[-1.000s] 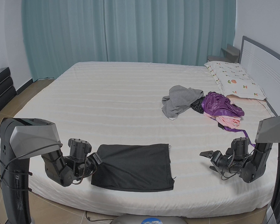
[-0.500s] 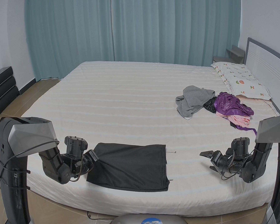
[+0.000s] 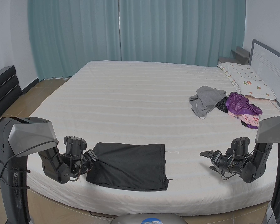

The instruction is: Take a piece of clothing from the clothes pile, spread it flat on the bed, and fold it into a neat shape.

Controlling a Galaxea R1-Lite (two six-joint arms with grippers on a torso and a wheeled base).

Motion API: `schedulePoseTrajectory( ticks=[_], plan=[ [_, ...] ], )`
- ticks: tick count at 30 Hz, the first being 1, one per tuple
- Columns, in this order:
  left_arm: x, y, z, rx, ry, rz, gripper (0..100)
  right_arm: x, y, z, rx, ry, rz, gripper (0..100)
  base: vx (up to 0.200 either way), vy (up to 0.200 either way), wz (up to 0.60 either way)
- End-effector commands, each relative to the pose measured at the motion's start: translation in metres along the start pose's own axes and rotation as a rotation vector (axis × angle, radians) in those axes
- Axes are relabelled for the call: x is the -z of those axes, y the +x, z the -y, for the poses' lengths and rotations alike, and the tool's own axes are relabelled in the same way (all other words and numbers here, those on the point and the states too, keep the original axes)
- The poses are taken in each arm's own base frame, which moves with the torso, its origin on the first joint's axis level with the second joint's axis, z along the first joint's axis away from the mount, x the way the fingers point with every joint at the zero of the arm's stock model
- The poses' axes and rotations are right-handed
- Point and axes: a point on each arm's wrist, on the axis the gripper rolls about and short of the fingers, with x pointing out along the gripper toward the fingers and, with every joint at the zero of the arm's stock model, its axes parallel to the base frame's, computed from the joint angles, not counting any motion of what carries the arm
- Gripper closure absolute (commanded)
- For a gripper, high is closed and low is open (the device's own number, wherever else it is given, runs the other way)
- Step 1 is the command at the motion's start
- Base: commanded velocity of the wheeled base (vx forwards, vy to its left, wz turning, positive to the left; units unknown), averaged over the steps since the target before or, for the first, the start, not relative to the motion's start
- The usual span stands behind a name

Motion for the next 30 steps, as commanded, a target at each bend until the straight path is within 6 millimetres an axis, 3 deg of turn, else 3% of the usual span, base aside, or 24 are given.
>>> schedulePoseTrajectory(
  ticks=[1, 21, 30],
  plan=[
    [0.0006, 0.0012, -0.0009, -0.003, 0.0, -0.002, 100, 0.0003, 0.0002, 0.0003, 0.001, 0.001, -0.001, 0, 0.0, 0.2, 0.0],
    [-0.0034, 0.0073, -0.0014, 0.0, -0.009, 0.012, 100, 0.0011, 0.0003, 0.0006, 0.002, -0.001, -0.004, 0, 0.0, 0.2, 0.0],
    [0.0013, 0.0058, -0.0017, -0.001, -0.002, 0.001, 100, 0.0009, 0.0001, 0.0002, 0.001, -0.001, -0.003, 0, 0.0, 0.0, 0.0]
  ],
)
